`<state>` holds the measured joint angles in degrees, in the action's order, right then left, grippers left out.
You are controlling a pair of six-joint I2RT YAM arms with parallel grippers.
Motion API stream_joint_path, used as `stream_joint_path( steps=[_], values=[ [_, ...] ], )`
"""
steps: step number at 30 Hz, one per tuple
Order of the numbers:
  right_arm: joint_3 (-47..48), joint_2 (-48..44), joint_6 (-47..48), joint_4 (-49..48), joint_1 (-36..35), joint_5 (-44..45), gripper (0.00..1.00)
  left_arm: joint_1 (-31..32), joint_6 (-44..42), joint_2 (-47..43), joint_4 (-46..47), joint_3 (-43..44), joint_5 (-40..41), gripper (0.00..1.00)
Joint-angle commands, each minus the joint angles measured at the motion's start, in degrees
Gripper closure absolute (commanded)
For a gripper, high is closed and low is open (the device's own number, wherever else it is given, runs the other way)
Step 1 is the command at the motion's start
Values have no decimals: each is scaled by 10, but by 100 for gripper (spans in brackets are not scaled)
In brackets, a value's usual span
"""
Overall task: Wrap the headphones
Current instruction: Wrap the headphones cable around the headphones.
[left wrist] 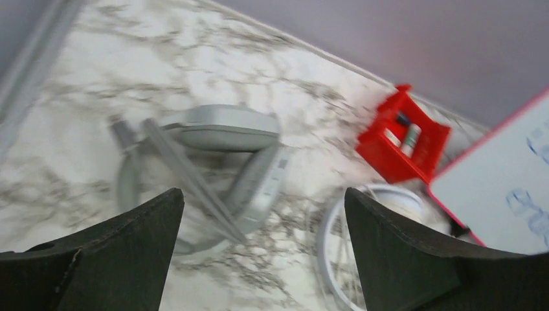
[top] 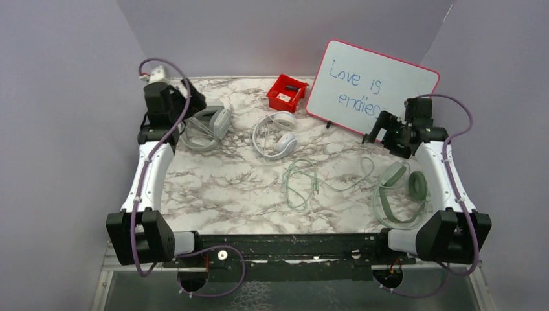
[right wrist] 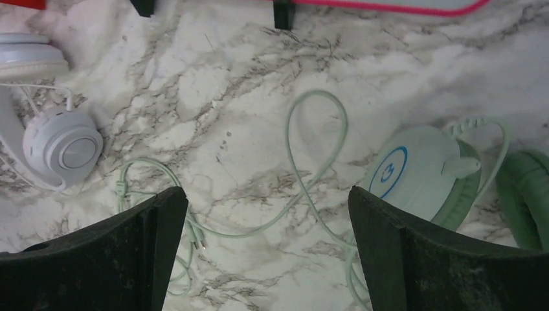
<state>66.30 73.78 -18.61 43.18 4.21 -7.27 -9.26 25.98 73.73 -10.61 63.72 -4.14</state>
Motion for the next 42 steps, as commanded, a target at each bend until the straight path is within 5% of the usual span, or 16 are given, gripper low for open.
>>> stream_joint_path(
  steps=[1,6,13,26,33,38,42],
  values=[
    [-43,-43,-78,62,-2,30,0,143,-115,8,-12,54,-55,9],
    [-116,-94,-103,123,-2,40,0,244,-175,10,-19,49,-56,10],
    [-198,-162,-129,144,-2,14,10,377,-248,-26,-39,33,75,10],
    [-298,-49,-217,30,-2,68,24,434,-292,-80,-19,-3,162,5],
    [-311,-56,-262,18,-12,54,59,436,-298,-79,-9,-14,176,3],
    [-289,-119,-264,74,-15,-13,95,435,-306,-81,4,-27,173,2],
    [-223,-163,-272,146,-15,-57,99,430,-310,-92,20,-44,157,1]
  ],
)
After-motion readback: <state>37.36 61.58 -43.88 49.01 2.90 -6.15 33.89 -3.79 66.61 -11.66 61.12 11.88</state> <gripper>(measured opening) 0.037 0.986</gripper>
